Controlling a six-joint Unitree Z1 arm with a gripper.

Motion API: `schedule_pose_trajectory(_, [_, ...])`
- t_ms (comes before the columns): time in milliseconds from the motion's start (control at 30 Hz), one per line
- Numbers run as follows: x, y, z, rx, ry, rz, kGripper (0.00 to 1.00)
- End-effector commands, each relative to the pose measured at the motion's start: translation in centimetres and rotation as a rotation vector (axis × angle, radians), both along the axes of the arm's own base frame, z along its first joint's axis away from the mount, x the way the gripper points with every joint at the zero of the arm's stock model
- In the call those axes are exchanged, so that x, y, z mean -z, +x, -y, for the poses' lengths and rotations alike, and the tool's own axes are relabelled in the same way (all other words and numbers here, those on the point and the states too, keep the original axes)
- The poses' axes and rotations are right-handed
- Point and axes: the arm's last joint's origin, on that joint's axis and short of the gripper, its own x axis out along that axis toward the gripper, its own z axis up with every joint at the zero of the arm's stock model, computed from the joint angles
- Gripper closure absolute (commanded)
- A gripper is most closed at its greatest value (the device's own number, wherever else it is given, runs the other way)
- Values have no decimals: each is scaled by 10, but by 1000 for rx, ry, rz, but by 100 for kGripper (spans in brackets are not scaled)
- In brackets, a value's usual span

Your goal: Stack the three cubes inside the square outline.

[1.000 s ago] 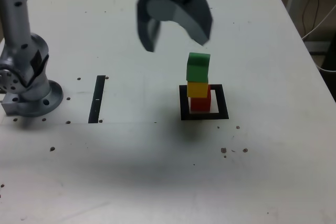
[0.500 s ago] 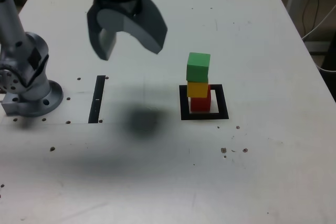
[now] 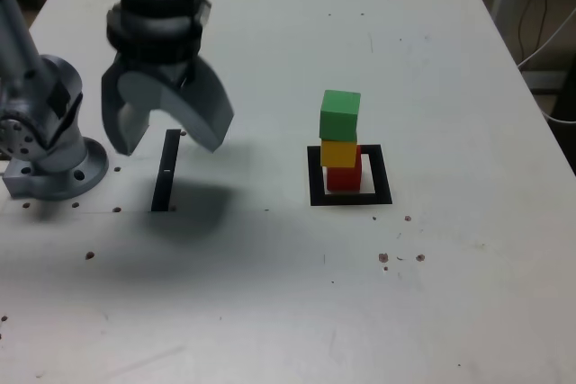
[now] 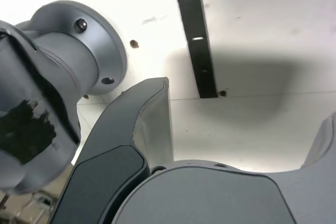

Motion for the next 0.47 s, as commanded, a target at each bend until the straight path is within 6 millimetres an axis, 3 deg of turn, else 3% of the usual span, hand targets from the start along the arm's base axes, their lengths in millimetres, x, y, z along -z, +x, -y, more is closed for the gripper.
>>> schedule_pose_trajectory(0, [4, 1, 0, 3, 12, -7, 1])
schedule_pose_trajectory(433, [26, -18, -4, 9, 36, 46, 1])
